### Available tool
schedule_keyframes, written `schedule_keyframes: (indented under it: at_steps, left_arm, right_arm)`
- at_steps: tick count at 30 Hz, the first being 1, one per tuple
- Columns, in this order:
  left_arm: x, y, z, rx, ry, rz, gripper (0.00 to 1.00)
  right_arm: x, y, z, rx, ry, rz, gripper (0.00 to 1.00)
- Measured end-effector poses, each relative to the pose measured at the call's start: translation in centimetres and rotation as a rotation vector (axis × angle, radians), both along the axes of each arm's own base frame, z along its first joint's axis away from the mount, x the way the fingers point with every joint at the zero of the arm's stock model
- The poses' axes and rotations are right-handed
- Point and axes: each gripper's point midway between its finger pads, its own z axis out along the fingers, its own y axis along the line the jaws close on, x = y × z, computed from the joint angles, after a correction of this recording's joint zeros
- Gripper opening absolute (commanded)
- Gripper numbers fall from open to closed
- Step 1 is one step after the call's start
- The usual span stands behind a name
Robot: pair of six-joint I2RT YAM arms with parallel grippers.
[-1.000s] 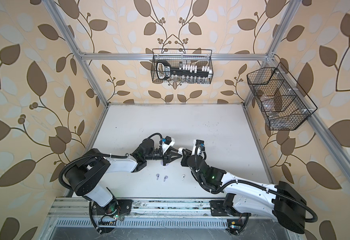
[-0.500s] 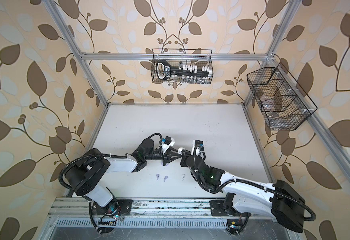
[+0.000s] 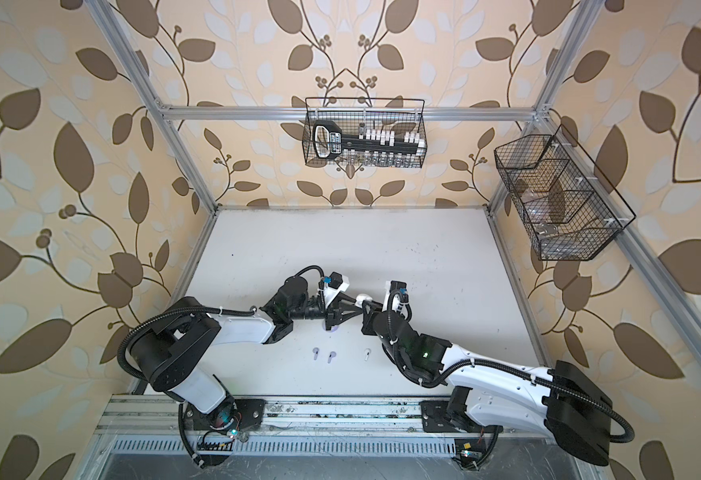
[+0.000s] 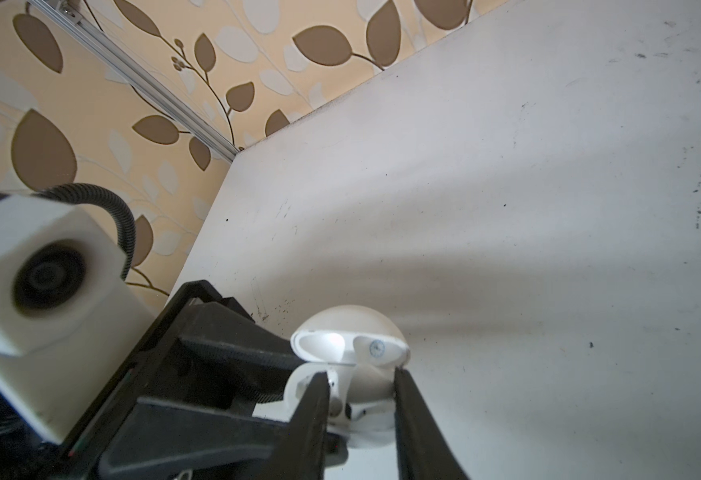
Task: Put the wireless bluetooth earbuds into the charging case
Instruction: 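Open the right gripper to release the earbud and draw back, then move the right gripper down to the second white earbud on the table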
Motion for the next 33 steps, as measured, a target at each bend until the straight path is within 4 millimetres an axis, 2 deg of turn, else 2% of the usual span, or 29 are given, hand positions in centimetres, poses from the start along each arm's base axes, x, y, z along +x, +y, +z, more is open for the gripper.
schedule_keyframes:
  at_steps: [6,11,15,26,33]
  left_arm:
    - [0.1,0.0,0.1,-0.003,-0.01,0.004,0.0]
    - [0.2,0.0,0.1,-0.001,-0.016,0.006,0.0]
    - [0.2,0.0,0.1,0.001,-0.035,0.003,0.0]
    - [-0.2,0.3,-0.7,0.033,-0.125,-0.013,0.0]
    - [-0.4,0.8,-1.5,0.056,-0.194,-0.011,0.0]
  right_arm:
    - [-0.3,-0.4,0.8,0.005,-0.011,0.013,0.39]
    - [-0.6,-1.3,2.3,0.036,-0.032,0.004,0.4]
    - [-0.7,-1.9,2.4,0.033,-0.028,0.0,0.38]
    - [-1.4,-2.5,0.7,-0.007,0.037,0.012,0.39]
    - [-2.5,-1.9,-3.1,-0.09,0.165,0.063,0.39]
